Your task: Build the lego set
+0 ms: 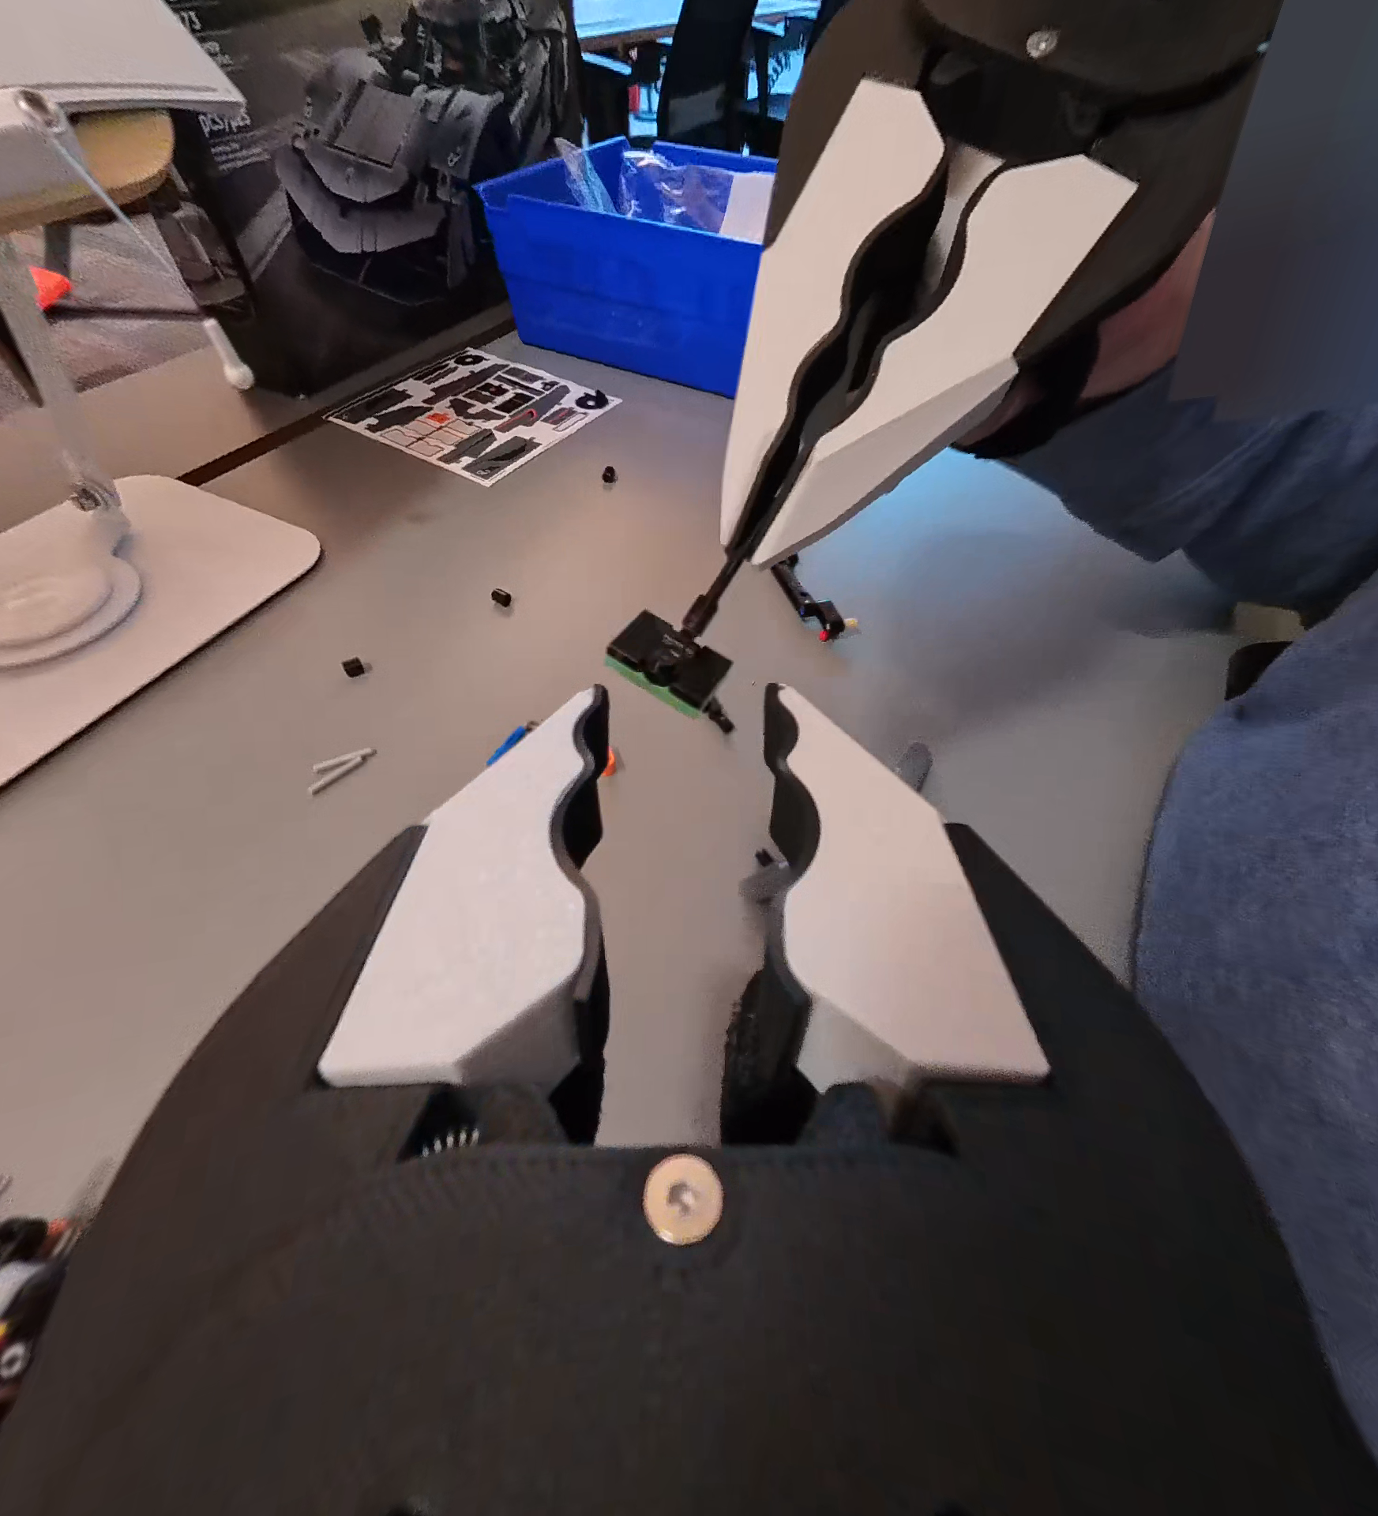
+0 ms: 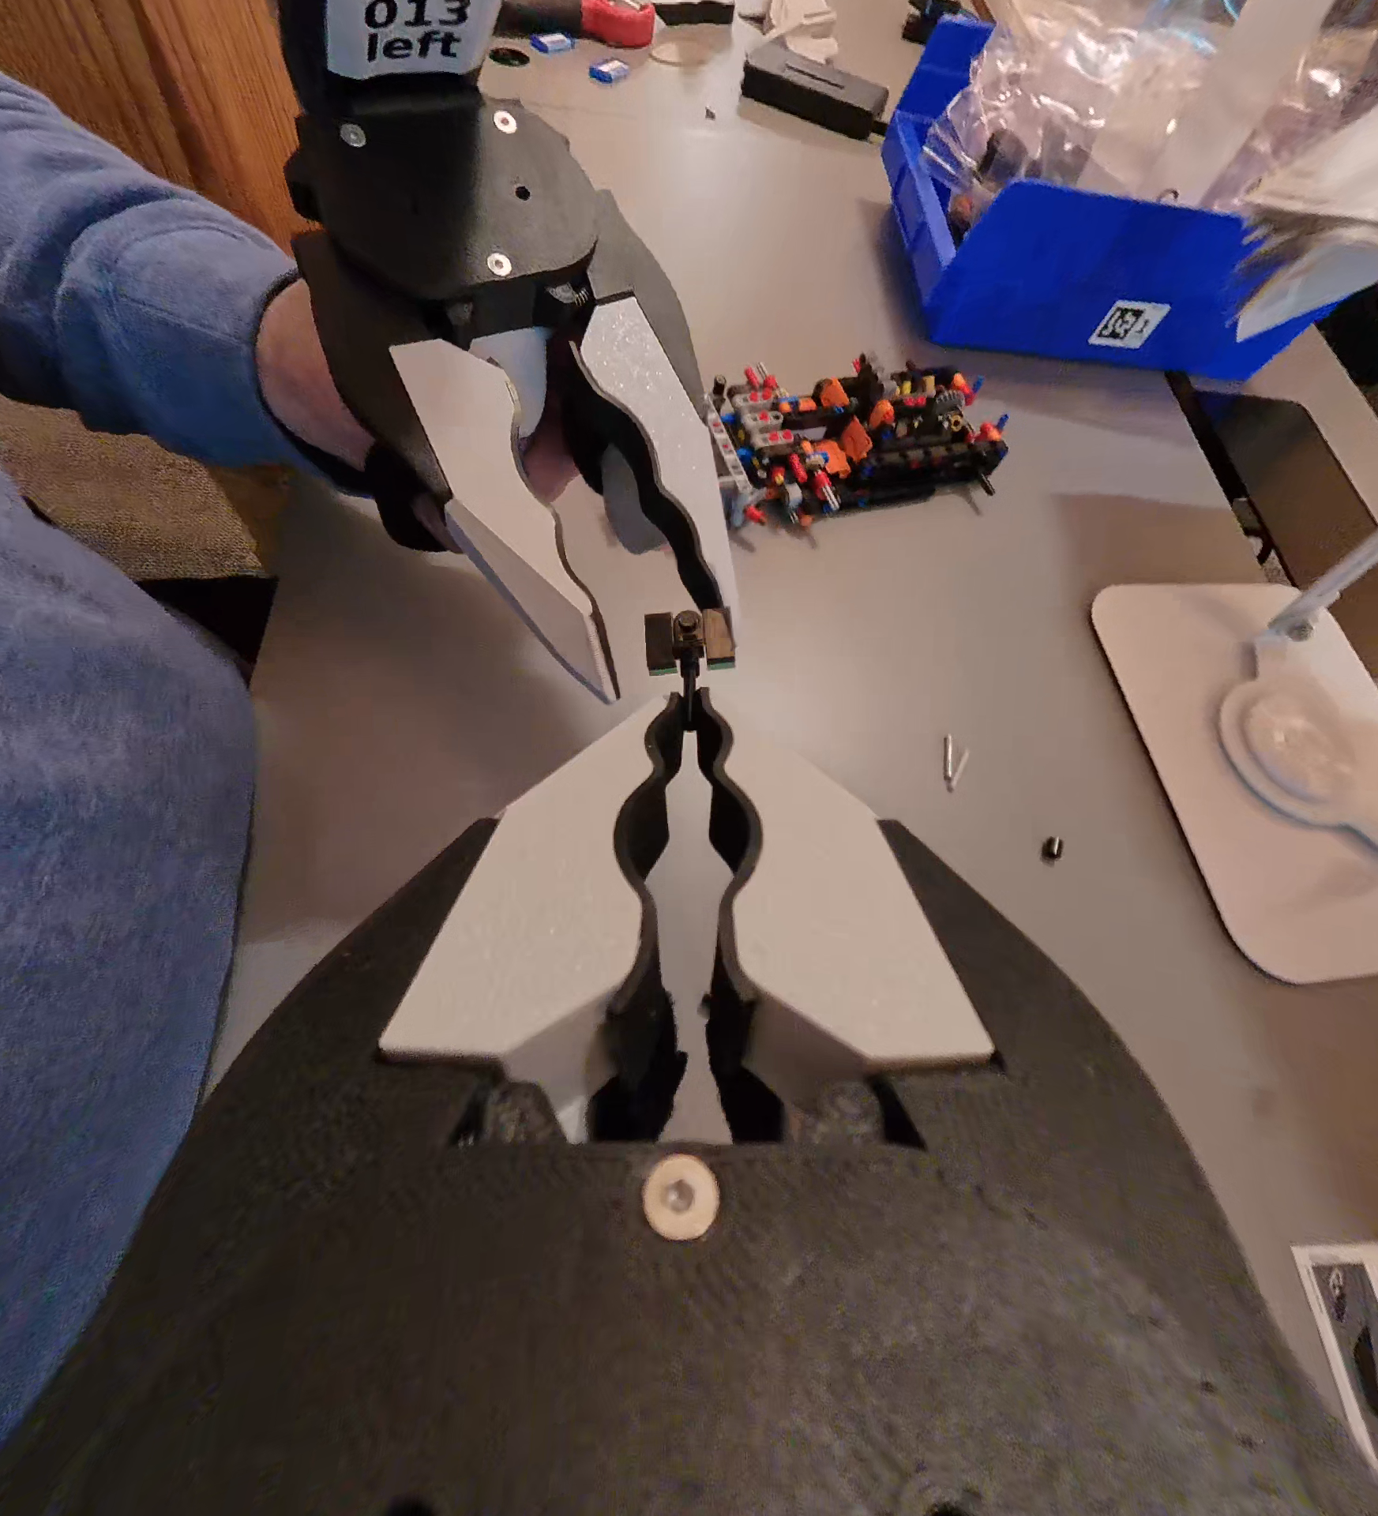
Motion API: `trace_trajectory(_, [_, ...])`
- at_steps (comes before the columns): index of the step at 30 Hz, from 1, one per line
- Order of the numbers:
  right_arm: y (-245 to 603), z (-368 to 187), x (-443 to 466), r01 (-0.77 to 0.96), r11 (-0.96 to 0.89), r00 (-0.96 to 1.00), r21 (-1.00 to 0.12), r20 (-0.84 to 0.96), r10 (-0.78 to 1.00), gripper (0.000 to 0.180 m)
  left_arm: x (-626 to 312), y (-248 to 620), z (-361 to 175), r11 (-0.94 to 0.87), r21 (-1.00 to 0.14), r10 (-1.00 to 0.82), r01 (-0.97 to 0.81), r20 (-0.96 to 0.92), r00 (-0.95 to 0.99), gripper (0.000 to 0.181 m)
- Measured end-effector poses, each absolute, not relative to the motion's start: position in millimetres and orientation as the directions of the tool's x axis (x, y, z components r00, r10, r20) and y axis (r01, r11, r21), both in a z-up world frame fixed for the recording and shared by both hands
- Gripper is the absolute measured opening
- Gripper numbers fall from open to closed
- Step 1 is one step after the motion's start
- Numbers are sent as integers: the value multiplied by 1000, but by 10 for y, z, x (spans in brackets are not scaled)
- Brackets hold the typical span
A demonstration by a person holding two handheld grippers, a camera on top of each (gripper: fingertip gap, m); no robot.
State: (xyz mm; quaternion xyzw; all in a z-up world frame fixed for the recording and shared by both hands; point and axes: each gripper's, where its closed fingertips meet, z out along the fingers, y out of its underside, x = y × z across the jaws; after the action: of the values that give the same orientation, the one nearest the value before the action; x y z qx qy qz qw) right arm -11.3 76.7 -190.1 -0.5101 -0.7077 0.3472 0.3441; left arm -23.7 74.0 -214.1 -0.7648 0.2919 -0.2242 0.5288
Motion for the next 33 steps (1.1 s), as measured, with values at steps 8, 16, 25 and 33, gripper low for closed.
trace_trajectory(8, [595,-1834,-467,446,232,-262,-864,122,957,0,-551,570,-2081,-279,-950,-658,-140,83,749,33])
trace_trajectory(16, [441,-1841,-690,445,216,-310,-869,77,948,0,-804,449,-2058,-267,-957,-651,-111,94,753,34])
trace_trajectory(25, [271,-1781,-900,411,208,-395,-888,32,918,0,-1008,273,-1988,-262,-962,-661,-78,120,740,39])
trace_trajectory(33, [174,-1820,-1032,419,162,-447,-893,-48,893,0,-1333,127,-1975,-261,-960,-616,-105,82,783,49])
